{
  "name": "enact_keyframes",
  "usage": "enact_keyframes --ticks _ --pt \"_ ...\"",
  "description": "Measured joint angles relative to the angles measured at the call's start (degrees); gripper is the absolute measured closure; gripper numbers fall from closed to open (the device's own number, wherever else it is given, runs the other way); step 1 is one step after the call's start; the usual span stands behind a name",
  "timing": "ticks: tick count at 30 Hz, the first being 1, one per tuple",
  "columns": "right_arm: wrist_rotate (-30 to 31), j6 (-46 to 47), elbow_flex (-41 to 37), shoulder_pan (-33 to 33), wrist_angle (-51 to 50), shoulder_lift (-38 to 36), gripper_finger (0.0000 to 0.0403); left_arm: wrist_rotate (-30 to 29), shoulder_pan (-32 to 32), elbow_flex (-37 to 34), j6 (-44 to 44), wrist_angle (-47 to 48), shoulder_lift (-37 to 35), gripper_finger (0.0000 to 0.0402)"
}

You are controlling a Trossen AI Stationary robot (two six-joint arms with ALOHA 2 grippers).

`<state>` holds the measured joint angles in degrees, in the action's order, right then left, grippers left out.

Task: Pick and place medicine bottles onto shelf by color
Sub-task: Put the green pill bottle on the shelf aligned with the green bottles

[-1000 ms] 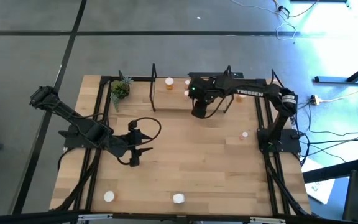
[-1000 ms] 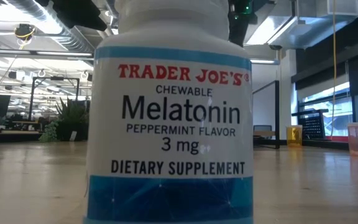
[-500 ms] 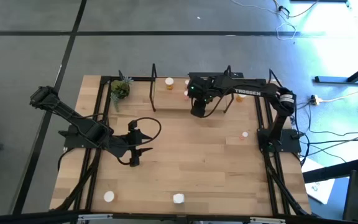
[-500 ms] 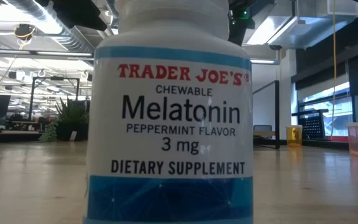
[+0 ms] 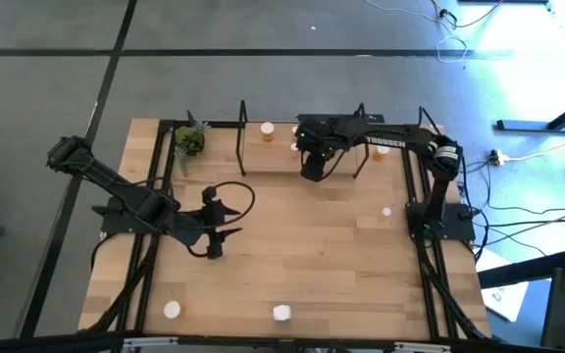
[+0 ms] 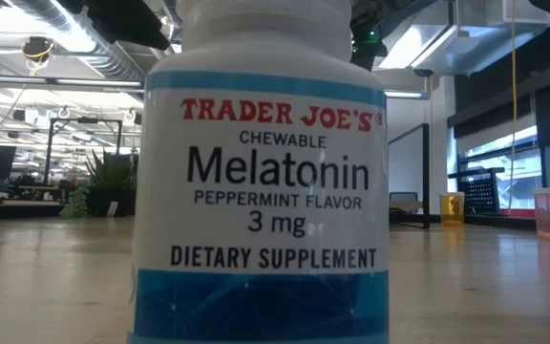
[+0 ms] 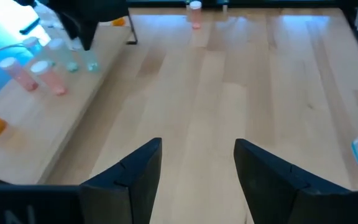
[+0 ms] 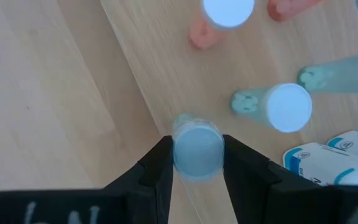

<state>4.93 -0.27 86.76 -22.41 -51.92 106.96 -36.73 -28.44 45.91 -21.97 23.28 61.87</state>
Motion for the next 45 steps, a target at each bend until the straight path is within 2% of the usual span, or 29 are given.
enact_keyframes --ticks 6,9,17,26,42,45 --pt "-0.01 -0.02 0.00 -0.31 -0.05 -0.01 0.0282 -7.65 1.25 0.00 -2.97 -0.02 0.00 0.0207" --pt "-0.67 -0.13 0.00 -0.31 -0.11 -0.02 0.0282 -9.31 1.79 0.00 -3.24 -0.03 0.00 0.0207" --pt "-2.03 -0.50 0.00 -0.46 -0.11 -0.02 0.0280 -9.13 1.91 0.00 -3.31 -0.02 0.00 0.0207" --pt "-2.01 -0.30 0.00 -0.46 0.54 -0.02 0.0250 -9.03 1.91 0.00 -3.33 -0.02 0.00 0.0207" --pt "-1.90 -1.66 0.00 -0.46 2.23 -0.04 0.0256 -9.03 1.91 0.00 -3.14 0.00 0.00 0.0207" --pt "0.23 -1.73 0.00 -0.46 2.38 -0.04 0.0254 -9.00 1.91 0.00 -2.99 0.01 0.00 0.0207"
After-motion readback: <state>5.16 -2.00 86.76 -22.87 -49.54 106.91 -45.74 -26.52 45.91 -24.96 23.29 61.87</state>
